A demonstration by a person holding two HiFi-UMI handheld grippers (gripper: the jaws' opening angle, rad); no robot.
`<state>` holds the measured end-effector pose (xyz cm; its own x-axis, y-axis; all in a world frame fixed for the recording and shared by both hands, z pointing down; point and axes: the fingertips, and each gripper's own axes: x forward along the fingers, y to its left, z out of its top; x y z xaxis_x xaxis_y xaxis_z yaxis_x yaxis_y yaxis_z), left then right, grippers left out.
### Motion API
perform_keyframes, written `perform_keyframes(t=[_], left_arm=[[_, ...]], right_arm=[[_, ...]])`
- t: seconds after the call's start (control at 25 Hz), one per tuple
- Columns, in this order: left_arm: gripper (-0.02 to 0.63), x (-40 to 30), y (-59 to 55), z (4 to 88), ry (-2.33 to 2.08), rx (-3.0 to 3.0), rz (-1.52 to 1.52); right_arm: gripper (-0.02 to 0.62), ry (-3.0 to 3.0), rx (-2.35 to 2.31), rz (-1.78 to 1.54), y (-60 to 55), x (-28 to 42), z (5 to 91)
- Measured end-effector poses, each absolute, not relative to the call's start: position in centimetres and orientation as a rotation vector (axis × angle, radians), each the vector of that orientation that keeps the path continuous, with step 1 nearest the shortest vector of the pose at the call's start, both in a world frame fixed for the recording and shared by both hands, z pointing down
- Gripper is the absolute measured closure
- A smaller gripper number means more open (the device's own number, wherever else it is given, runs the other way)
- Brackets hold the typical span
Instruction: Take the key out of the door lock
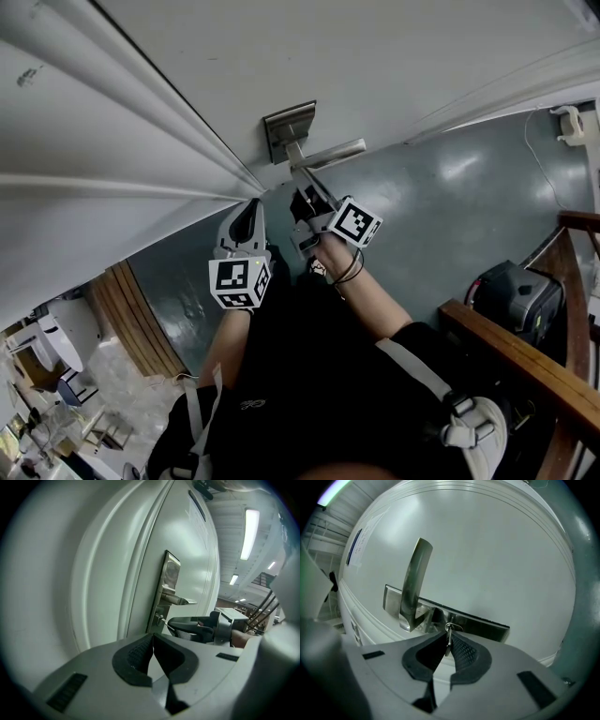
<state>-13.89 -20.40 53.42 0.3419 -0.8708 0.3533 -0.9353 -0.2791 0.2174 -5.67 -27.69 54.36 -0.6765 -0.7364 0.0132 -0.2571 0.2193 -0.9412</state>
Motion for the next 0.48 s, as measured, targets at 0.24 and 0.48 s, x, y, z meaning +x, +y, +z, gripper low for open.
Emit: perform_keyframes(t=[0.24,0.48], left_arm=[[0.583,-14.26,-20.53,53.17,-1.6,2.231,0.23],[0.583,-14.15,-20.39,53.22,-1.598,2.232,0.231]], right_arm=[[0.558,2.043,-0.903,-1.467,-27.61,-5.63,54.31],[0.557,2.045,-0.908,-1.471,-27.4,-5.58,54.39]])
